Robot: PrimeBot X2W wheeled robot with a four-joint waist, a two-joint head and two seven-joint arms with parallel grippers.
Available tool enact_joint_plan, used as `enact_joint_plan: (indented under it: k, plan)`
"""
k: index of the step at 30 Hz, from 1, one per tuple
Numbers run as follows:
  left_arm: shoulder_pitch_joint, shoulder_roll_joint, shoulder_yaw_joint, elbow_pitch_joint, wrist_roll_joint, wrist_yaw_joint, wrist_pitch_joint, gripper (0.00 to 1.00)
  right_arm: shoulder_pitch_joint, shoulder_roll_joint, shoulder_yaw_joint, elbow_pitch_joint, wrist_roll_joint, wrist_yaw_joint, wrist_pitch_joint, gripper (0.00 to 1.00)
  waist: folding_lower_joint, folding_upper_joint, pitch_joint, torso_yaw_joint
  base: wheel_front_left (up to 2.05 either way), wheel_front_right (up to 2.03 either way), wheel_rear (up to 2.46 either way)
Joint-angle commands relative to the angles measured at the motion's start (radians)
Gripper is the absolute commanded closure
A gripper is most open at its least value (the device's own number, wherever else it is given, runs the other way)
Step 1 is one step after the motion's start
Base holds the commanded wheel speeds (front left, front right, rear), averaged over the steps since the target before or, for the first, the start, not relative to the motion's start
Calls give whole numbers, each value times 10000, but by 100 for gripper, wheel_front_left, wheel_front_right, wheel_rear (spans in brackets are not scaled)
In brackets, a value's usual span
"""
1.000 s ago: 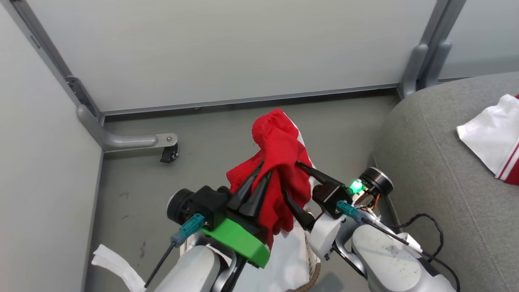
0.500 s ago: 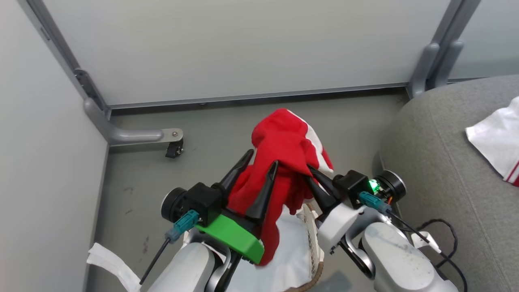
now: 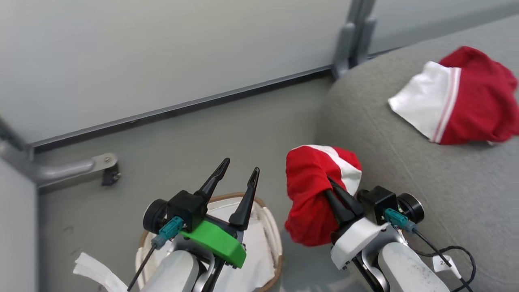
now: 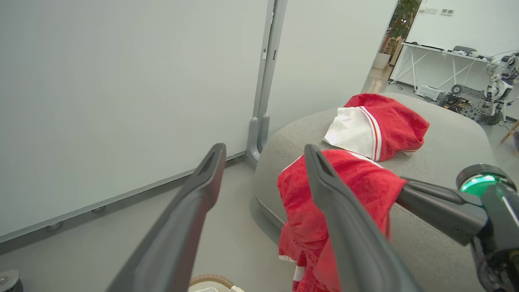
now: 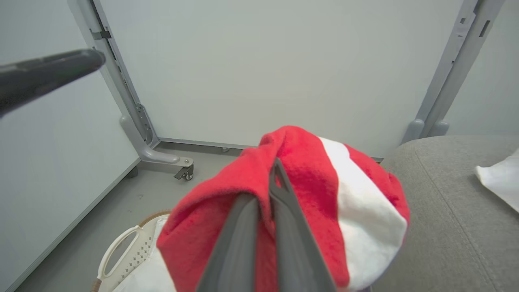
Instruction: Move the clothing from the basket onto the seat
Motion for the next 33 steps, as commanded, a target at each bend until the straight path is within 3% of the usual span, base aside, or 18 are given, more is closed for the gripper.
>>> enact_joint_plan:
  k: [1,9,15,27,33]
  plan:
    - [167,87,49,39,129,-24,10,0,180,-22,-26,-64,52,-10,-19,100,0,0,222,-1709,0,0,0]
    - [341,130,88,115,210,-24,8,0,487,-18,-303,-297,-77,-10,-19,100,0,0,349,-3263,0,0,0]
    - [-134,309,-388,311,173,-24,10,0,-83,-379,-387,-612,-1139,-12,-19,100,0,0,873,-3469,0,0,0]
    - [-653,1170,-518,202,281,-24,10,0,-3987,-2723,-897,-946,-2206,-12,-19,100,0,0,2585,-3372,0,0,0]
    - [-1055,1643,-708,43,249,-24,10,0,-6303,-3670,-2249,-416,-2524,-12,-17,100,0,0,3588,-2869,0,0,0]
